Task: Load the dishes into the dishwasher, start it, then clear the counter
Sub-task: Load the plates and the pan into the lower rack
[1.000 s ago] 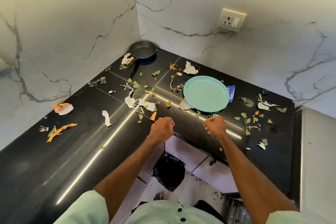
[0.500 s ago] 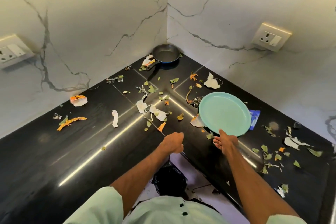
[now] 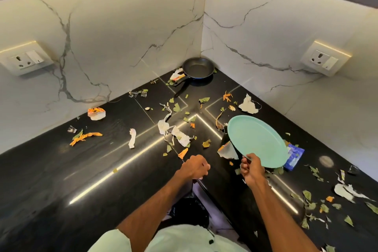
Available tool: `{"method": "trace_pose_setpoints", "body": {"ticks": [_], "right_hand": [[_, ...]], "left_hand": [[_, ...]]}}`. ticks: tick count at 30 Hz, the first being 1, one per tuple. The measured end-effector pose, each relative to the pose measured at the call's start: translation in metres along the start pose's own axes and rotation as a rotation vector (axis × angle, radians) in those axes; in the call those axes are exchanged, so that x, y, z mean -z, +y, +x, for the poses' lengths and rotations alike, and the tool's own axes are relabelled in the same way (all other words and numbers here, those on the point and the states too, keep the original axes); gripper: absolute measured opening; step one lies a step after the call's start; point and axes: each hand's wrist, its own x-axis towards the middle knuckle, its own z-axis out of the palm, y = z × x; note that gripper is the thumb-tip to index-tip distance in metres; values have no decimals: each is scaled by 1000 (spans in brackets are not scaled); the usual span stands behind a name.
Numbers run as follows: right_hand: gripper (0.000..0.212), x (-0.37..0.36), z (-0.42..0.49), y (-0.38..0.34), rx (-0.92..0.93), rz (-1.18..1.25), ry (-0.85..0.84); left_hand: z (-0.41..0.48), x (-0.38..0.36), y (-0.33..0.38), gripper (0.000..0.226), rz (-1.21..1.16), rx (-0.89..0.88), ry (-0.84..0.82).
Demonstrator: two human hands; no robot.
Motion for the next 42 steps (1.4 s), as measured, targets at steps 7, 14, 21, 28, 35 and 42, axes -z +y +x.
{"method": "trace_pose_setpoints", "body": {"ticks": [7,14,21,28,35,42], "right_hand": [[9,-63,-52,-11,160,14,-25],[19,-110,-79,-6,252,-63,-31],[38,-134,-83,18,239,-97,-93],[28,-159,-75,28,207,-45,-124],[29,-170,-65,46,154,-14,-56],[27,-174,-48,48,140,-29,-23]], "left_hand": [[11,60,24,57,-735,-26,21],[16,108,5,51,-965,-20,86],[35,132,-45,26,-838,30,236],[76,190,-68,21,-309,60,459],[157,254,-70,20,63,79,596],[238,288,-37,63,262,35,513]]}}
